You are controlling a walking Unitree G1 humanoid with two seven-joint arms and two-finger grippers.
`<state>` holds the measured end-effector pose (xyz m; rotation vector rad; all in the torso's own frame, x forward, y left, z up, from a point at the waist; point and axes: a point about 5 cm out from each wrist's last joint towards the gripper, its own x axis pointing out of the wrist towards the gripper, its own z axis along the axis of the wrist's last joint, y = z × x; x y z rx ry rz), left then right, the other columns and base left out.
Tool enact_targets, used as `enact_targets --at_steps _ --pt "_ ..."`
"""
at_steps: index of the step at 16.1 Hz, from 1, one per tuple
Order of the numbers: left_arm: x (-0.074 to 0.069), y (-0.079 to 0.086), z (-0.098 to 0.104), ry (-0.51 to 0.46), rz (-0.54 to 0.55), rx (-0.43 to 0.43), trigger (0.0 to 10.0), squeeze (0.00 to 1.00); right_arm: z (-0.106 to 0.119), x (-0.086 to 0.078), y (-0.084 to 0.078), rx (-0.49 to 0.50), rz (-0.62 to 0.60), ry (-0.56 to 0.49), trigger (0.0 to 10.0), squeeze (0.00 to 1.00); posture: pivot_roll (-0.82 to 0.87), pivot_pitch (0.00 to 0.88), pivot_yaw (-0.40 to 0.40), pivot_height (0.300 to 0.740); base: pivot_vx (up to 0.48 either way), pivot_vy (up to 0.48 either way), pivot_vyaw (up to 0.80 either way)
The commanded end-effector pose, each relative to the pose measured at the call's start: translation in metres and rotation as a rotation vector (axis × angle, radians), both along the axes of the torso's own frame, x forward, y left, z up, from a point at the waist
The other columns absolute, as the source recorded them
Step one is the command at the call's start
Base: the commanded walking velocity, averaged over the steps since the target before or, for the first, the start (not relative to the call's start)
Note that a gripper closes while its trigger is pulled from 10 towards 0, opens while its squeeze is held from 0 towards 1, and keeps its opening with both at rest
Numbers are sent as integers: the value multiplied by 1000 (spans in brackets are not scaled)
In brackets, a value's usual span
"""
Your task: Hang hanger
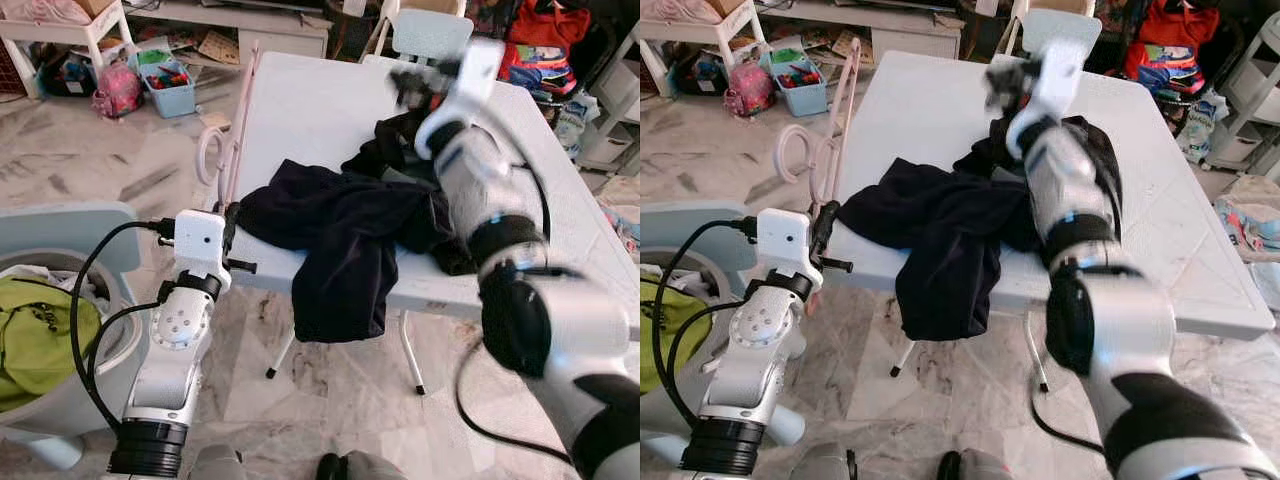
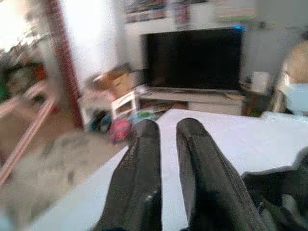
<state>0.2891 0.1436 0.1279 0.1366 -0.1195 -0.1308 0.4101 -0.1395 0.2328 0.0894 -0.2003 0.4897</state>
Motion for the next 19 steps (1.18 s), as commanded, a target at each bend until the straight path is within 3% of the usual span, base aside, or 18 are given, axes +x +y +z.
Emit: enact_targets --at_steps 1,3,5,6,7,14,17,19 --pt "-2 5 -9 50 7 21 10000 0 3 -9 -18 -141 100 -91 10000 1000 35 22 -113 740 0 0 0" --pt "-1 4 -9 54 -11 29 10000 0 -8 -25 -44 -266 198 -80 10000 1000 25 30 -98 740 0 0 0" --pt "-1 4 -10 63 -27 39 10000 0 -30 -48 -78 -391 306 31 10000 1000 12 34 -76 740 0 0 0" --pt "-1 4 -10 64 -28 40 10000 0 -32 -49 -79 -395 312 42 10000 1000 11 34 -74 740 0 0 0" --pt "0 3 -9 65 -41 44 10000 0 -47 -66 -84 -414 397 108 10000 1000 6 36 -63 740 0 0 0" --pt "-2 4 -9 72 -53 57 10000 0 -89 -123 -67 -412 688 339 10000 1000 11 40 -61 740 0 0 0" --pt "-3 3 -9 71 -54 55 10000 0 -93 -117 -56 -417 614 300 10000 1000 11 41 -62 740 0 0 0" --pt "-3 2 -10 72 -54 53 10000 0 -96 -112 -48 -435 494 278 10000 1000 13 39 -68 740 0 0 0"
